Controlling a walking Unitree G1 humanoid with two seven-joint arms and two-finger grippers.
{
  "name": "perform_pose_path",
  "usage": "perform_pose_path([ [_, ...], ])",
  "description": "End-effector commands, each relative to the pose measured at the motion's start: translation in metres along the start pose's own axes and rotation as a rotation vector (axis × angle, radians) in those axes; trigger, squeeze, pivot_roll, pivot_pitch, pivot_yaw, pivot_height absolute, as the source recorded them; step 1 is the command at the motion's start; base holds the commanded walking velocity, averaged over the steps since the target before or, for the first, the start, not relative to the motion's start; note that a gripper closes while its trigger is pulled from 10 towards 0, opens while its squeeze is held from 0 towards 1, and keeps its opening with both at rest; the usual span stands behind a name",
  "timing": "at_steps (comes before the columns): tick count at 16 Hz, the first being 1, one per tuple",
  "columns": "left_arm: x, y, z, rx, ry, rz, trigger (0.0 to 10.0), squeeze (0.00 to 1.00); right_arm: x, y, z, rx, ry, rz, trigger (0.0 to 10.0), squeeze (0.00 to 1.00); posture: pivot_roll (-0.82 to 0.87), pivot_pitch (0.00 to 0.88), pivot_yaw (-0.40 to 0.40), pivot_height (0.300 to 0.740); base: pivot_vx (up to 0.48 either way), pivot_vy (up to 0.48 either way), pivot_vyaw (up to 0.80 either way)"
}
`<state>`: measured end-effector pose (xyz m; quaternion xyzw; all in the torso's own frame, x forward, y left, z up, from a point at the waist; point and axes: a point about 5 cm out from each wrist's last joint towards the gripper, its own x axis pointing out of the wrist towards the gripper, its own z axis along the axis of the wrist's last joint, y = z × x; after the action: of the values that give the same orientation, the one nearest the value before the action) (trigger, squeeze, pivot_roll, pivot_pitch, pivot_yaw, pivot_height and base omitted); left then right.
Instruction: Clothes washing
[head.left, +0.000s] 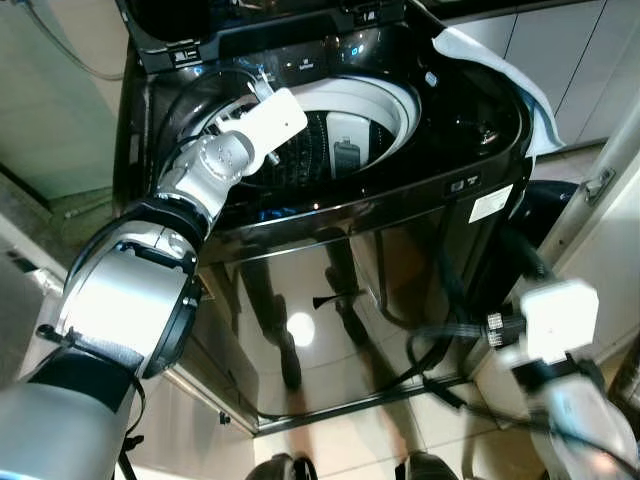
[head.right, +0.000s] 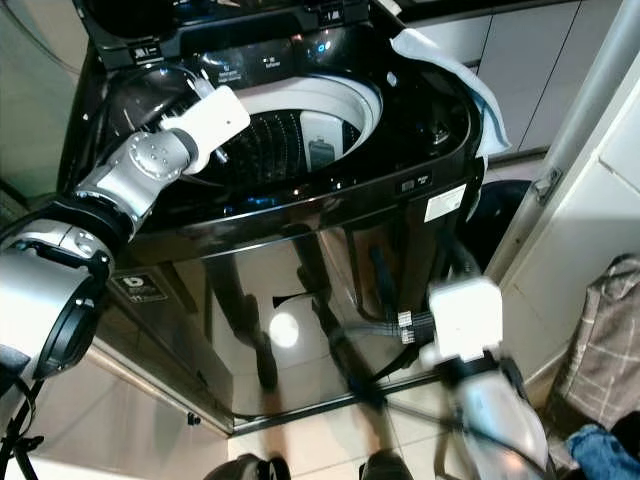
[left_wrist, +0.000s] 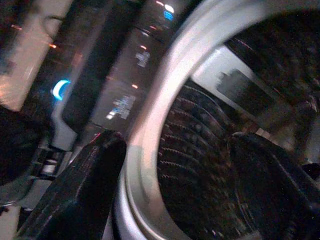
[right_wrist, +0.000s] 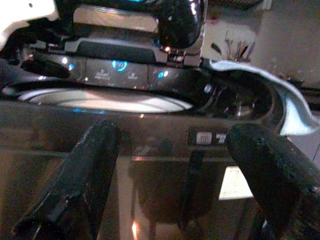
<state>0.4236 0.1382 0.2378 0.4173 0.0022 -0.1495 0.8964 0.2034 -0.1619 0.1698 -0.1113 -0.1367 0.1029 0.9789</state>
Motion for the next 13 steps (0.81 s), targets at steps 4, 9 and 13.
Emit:
perform_pose_path([
  [4,-0.05,0.031,0.043,-0.302,-0.551,0.149,10.0,0.0,0.053,-0.015,-0.012,0.076,-0.02,-0.072,10.0,0.0,-0.16,0.011,0.076,0.723,0.0,0.0,0.0],
  [9,-0.122,-0.043,0.047,-0.386,-0.605,0.114,10.0,0.0,0.08,0.003,-0.013,0.081,-0.106,-0.04,10.0,0.0,-0.03,0.0,0.021,0.723,0.0,0.0,0.0],
  [13,-0.123,-0.073,0.029,-0.474,-0.477,0.103,10.0,0.0,0.091,0.003,-0.03,0.093,-0.054,-0.033,10.0,0.0,-0.04,0.0,-0.009,0.723,0.0,0.0,0.0],
])
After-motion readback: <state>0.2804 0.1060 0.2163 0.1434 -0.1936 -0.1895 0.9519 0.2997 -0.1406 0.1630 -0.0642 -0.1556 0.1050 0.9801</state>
